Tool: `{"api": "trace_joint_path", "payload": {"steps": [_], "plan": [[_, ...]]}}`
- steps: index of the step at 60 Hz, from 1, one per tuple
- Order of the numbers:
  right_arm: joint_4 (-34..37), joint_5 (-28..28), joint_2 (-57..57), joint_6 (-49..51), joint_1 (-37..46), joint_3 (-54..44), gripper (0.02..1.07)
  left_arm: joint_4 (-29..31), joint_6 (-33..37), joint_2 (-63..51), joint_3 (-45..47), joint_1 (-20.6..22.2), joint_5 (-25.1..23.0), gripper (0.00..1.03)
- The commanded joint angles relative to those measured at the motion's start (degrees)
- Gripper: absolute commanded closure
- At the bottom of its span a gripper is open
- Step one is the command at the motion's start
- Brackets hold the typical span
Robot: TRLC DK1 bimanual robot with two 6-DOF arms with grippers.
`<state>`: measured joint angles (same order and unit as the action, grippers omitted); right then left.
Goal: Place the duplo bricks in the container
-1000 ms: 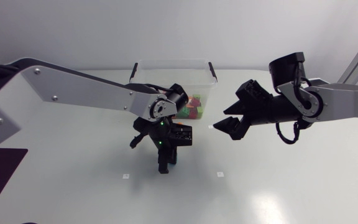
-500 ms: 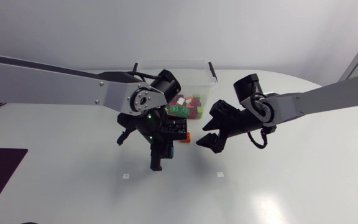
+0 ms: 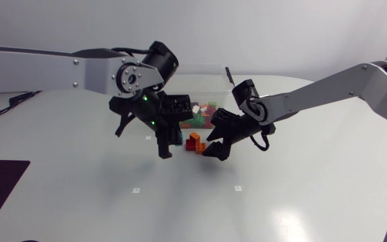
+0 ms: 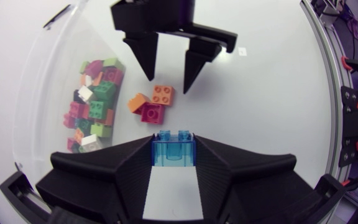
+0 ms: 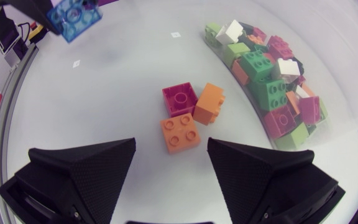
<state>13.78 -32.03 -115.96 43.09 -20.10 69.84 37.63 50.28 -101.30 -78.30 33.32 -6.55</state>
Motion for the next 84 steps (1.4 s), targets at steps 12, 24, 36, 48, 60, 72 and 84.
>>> {"api": "trace_joint_path", "payload": {"steps": [12,24,36,48,60,72,84], "plan": [[5.29,-0.31,-6.65,4.37,-1.96,6.53,0.31,-0.89,-3.70,2.33,-6.78,-2.91,-0.57,0.80],[6.96,-0.05,-9.55,5.16,-1.88,9.61,0.48,-2.73,-6.34,2.07,-11.08,-4.76,-0.84,0.80],[7.14,-0.05,-9.99,4.81,-1.79,9.70,0.70,-4.58,-9.68,-0.66,-15.74,-6.34,-1.10,0.80],[7.31,-0.05,-7.79,4.63,-1.61,7.41,0.81,-7.13,-14.51,-5.49,-21.37,-8.45,-1.10,0.80],[7.14,-0.05,-1.20,3.93,-0.64,2.67,0.81,-9.24,-17.67,-10.76,-24.97,-9.77,-1.19,0.80],[7.31,-0.05,6.01,2.79,0.50,-0.85,0.81,-12.05,-20.84,-14.90,-26.99,-10.56,-1.19,0.79],[7.66,-0.05,12.51,0.68,2.08,-1.82,0.81,-12.14,-21.81,-15.16,-26.55,-10.91,-1.19,0.08]]}}
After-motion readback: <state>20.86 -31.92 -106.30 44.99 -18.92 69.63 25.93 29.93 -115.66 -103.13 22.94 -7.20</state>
